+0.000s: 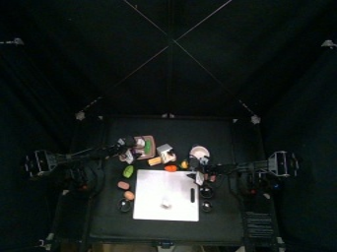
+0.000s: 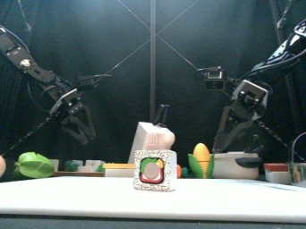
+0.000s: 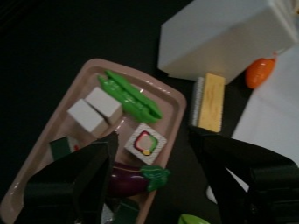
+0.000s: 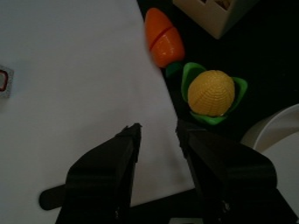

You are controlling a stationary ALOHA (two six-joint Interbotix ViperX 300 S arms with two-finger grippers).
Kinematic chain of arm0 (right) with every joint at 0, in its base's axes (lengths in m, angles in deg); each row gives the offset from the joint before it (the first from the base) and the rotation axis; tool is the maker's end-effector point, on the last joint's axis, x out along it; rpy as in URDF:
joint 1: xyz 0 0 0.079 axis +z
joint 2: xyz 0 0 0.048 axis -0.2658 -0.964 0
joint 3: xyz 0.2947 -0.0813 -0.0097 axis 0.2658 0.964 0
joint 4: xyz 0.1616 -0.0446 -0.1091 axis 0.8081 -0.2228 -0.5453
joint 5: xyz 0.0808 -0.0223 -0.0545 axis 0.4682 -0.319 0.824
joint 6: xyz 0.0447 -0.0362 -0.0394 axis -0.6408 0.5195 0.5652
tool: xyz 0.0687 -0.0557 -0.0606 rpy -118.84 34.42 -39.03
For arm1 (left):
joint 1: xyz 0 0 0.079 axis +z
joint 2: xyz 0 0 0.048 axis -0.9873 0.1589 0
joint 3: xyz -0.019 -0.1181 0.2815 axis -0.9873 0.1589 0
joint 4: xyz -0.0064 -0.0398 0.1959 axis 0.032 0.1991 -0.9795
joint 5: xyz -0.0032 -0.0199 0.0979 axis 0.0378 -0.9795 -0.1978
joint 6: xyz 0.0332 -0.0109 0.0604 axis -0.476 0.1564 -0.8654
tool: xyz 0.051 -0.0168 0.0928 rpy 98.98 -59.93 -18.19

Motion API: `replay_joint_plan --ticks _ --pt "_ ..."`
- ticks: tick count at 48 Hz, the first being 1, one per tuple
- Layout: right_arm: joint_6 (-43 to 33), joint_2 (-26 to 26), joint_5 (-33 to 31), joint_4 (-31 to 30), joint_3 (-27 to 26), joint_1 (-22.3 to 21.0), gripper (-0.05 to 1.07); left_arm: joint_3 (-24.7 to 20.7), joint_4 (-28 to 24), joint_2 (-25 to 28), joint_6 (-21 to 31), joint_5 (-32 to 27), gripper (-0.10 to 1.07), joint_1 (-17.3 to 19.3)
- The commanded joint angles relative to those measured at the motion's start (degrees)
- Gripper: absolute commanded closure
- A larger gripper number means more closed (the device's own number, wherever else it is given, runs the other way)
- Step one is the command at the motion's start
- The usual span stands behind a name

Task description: Grab sushi piece

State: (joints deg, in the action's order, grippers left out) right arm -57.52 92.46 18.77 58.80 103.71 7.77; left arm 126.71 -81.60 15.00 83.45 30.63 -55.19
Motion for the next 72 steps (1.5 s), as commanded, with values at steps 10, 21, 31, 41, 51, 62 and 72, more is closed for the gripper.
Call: replay_joint_plan --ticks 10,21,31,41,51,62,72 --pt "0.0 0.53 0.18 0.0 -1.14 0.0 0.25 -3.69 -0.18 3.16 0.09 5.1 0.01 -21.8" --pt "0.0 0.53 0.18 0.09 -1.23 0.0 0.25 -9.05 -0.26 9.49 0.0 8.96 0.01 -33.93" --pt "0.09 0.53 0.18 0.0 -1.14 0.09 0.25 -14.15 -0.26 16.17 -0.09 9.23 0.01 -36.74" --pt "0.09 0.53 0.18 0.0 -1.14 0.09 0.25 -18.98 -1.14 22.06 -0.18 8.96 0.01 -37.97" --pt "0.09 0.62 0.18 0.0 -1.14 0.18 0.25 -20.83 -1.76 25.22 -0.09 8.7 0.01 -39.29" --pt "0.09 0.53 0.18 0.09 -1.23 0.18 0.25 -22.24 -1.76 27.07 -0.09 8.7 0.01 -40.61" --pt "0.09 0.53 0.09 0.0 -1.23 0.18 0.25 -23.91 -1.85 29.71 -0.09 8.7 0.02 -40.61"
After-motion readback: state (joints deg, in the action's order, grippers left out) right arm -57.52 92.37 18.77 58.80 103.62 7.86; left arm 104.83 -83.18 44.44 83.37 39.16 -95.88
